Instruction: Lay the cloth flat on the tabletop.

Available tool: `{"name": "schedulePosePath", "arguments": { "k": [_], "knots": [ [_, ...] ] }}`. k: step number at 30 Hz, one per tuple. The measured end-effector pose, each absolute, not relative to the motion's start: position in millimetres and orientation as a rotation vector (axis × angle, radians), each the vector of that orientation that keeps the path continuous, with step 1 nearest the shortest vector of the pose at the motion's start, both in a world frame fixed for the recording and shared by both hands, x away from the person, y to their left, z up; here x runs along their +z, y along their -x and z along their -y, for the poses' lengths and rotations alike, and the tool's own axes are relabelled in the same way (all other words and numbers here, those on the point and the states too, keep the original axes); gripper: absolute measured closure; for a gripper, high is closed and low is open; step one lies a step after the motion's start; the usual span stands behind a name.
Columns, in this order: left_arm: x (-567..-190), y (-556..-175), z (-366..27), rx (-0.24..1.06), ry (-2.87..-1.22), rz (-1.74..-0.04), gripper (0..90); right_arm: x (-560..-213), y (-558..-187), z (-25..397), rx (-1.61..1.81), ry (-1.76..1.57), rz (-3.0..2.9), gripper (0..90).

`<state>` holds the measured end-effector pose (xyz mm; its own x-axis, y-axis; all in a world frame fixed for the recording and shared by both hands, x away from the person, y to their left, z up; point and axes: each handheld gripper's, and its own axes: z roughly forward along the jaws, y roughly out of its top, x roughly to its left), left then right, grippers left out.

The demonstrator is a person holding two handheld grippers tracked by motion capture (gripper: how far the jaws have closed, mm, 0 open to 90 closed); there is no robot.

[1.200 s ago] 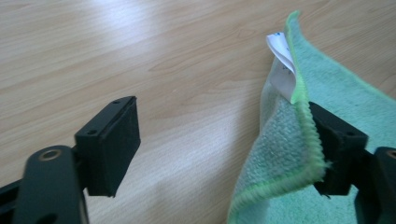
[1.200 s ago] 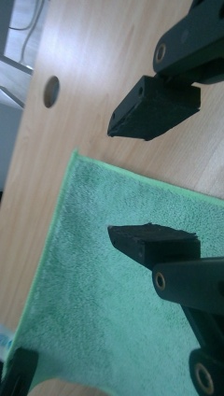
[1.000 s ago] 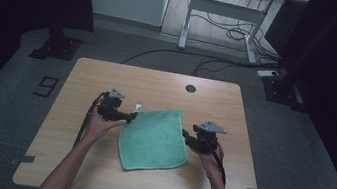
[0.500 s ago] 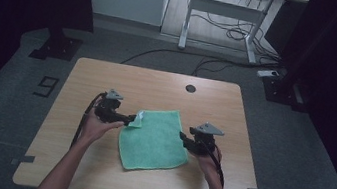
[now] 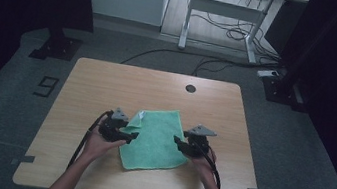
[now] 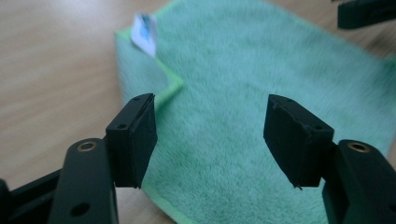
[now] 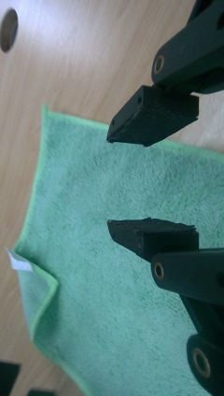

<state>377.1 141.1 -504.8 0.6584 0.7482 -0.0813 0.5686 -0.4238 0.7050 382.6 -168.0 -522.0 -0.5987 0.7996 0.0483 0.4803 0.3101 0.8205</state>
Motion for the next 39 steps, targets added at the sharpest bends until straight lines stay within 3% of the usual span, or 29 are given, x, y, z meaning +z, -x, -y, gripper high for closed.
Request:
{"name": "schedulePosePath", "arguments": {
  "k": [6,14,33,39],
  "knots": [
    [-523,-379,-137,0.317,-2.185,-1.05,43.5,-533,-380,156,1.153,-1.1,-2.299,56.4],
    [-536,-386,-138,0.324,-2.2,-1.086,45.5,-544,-379,153,1.074,-1.1,-2.362,58.4],
    [-537,-367,-110,0.281,-2.247,-0.952,43.8,-549,-318,182,1.073,-1.117,-2.335,61.4],
    [-534,-379,-97,0.287,-2.249,-0.938,42.8,-547,-315,183,1.049,-1.125,-2.344,61.2]
  ]
}}
